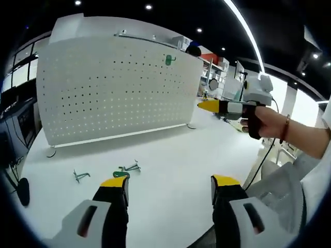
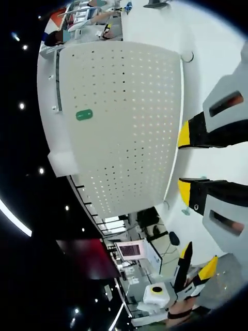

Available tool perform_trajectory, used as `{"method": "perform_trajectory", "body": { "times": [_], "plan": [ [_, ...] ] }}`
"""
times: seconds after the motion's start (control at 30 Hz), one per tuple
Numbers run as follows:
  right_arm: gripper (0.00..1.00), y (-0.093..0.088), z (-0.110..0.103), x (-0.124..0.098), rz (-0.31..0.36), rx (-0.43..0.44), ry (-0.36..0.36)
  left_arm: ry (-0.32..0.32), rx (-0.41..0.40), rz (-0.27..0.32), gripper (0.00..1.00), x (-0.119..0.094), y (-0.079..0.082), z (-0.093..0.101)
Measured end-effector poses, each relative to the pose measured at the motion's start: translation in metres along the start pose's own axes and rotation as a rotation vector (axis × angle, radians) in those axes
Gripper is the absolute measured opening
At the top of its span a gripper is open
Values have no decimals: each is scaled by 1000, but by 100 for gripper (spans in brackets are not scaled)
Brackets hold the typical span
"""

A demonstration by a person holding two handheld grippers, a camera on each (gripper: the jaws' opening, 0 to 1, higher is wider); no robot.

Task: Insert the hook assembly into the mounting plate slot until the hook locks in place.

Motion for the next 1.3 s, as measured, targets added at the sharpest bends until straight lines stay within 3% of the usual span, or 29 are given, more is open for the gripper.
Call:
{"method": "perform_trajectory", "body": {
  "times": [0.27, 0.7, 1.3],
  "plan": [
    [22, -10, 4, -15, -9, 47, 9, 24, 7, -44, 66, 10, -9, -5],
    [23, -15, 2, -28, 2, 85, -3, 79, -34, -53, 63, 33, -10, -18],
    [23, -27, -6, -38, 2, 132, -31, 140, -68, -134, 57, 47, -30, -45]
  ]
}}
Point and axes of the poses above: the point that each gripper's makers call its tool centre point, and the gripper's own axes: x roughly forward along the fingers, z roughly to its right, y roughly out of its top, the point moved 4 cm from there along -x, roughly backward along the fingers, and after that the axes turned 15 degrees about z, right-handed, at the moved point
